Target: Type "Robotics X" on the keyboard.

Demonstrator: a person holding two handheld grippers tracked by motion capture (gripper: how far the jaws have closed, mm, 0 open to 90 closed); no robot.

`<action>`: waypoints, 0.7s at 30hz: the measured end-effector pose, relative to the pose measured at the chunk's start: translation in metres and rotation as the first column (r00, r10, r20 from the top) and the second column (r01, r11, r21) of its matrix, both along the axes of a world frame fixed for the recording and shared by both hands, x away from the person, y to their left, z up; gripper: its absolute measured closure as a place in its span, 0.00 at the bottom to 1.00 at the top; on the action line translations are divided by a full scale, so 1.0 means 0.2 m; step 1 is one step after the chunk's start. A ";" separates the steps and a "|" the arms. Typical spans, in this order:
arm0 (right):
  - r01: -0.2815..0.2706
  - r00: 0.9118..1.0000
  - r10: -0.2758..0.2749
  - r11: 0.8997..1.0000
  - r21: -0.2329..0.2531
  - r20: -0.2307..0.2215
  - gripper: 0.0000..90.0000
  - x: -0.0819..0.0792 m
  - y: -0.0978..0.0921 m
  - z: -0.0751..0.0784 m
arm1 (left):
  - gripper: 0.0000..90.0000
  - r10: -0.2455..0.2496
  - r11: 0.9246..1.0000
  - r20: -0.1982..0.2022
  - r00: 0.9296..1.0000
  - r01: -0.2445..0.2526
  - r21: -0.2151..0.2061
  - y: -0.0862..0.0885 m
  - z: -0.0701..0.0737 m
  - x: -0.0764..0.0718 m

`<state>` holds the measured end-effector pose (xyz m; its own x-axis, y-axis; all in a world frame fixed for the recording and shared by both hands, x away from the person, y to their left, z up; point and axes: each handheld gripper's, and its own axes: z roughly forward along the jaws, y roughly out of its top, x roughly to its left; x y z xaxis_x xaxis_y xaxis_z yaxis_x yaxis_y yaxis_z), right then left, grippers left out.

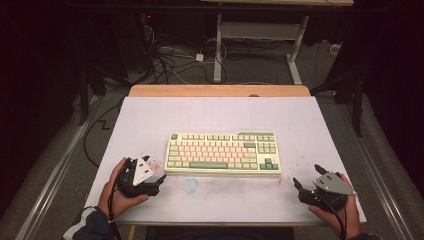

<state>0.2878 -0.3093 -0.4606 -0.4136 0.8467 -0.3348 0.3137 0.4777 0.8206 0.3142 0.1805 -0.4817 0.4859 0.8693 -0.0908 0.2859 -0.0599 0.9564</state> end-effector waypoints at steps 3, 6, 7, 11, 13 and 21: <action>-0.006 1.000 0.005 1.000 0.013 0.007 0.26 0.01 0.00 0.01 | 0.19 0.003 1.000 -0.005 1.000 -0.003 -0.007 0.00 0.00 0.00; -0.014 1.000 0.014 1.000 0.008 0.011 0.25 0.01 0.01 0.01 | 0.19 0.003 1.000 -0.008 1.000 -0.003 -0.004 0.00 0.00 0.01; -0.014 1.000 0.014 1.000 0.007 0.011 0.25 0.01 0.01 0.00 | 0.19 0.003 1.000 -0.008 1.000 -0.003 -0.006 0.00 0.00 0.01; -0.011 1.000 0.011 1.000 -0.005 0.012 0.25 0.01 0.00 0.00 | 0.19 0.000 1.000 -0.009 1.000 0.000 0.000 -0.01 0.00 0.00; -0.007 1.000 0.007 1.000 0.007 0.011 0.25 0.01 -0.01 0.01 | 0.19 -0.001 1.000 -0.011 1.000 0.001 0.002 -0.01 0.00 0.00; -0.005 1.000 0.005 1.000 0.002 0.019 0.25 0.01 -0.01 0.01 | 0.19 0.000 1.000 -0.014 1.000 0.000 -0.002 -0.01 0.00 0.00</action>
<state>0.2893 -0.3112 -0.4579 -0.4116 0.8452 -0.3411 0.2955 0.4777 0.8273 0.3151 0.1794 -0.4824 0.4846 0.8691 -0.0995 0.2994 -0.0579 0.9524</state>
